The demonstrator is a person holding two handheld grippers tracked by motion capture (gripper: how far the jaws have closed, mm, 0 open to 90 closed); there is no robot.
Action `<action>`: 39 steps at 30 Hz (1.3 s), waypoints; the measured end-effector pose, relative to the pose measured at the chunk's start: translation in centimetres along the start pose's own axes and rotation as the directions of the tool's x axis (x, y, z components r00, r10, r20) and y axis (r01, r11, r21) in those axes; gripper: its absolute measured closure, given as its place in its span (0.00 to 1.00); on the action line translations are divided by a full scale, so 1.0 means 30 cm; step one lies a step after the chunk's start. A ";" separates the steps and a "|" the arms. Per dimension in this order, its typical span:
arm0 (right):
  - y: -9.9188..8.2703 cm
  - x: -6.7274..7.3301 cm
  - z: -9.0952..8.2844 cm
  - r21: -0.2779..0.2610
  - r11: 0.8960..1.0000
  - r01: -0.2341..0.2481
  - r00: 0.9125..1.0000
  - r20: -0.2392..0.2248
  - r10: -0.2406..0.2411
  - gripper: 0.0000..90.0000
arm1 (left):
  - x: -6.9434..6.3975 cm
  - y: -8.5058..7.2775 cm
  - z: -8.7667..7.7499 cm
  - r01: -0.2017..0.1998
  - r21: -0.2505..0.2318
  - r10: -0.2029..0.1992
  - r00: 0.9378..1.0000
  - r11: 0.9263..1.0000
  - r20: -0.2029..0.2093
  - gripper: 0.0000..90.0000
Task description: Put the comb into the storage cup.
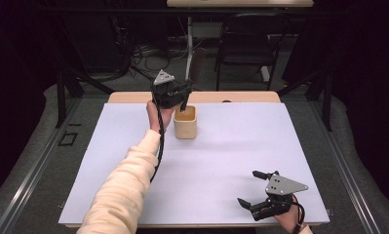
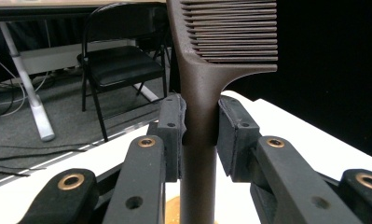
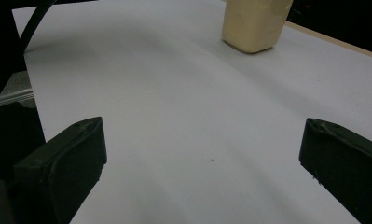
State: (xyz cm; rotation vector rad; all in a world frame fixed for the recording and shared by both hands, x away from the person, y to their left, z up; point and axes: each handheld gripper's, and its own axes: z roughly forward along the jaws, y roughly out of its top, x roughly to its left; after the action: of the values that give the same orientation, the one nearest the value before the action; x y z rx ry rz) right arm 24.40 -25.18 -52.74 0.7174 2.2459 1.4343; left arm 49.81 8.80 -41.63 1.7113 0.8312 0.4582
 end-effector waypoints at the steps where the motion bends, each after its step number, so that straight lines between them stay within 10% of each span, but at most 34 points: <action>1: 0.000 0.000 0.000 0.000 1.000 0.000 1.000 0.000 0.000 0.00 | 0.001 -0.002 0.003 0.006 -0.002 -0.006 1.000 1.000 0.000 0.80; 39: 0.001 0.002 0.000 0.000 1.000 0.001 1.000 0.001 -0.001 0.00 | 0.034 -0.089 0.028 0.035 0.039 -0.035 0.999 0.999 0.003 0.80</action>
State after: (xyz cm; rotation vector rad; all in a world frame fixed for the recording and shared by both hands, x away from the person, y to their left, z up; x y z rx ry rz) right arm 24.36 -25.14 -52.71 0.7166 2.2450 1.4332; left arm 50.29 9.32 -44.52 1.7300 0.8704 0.4174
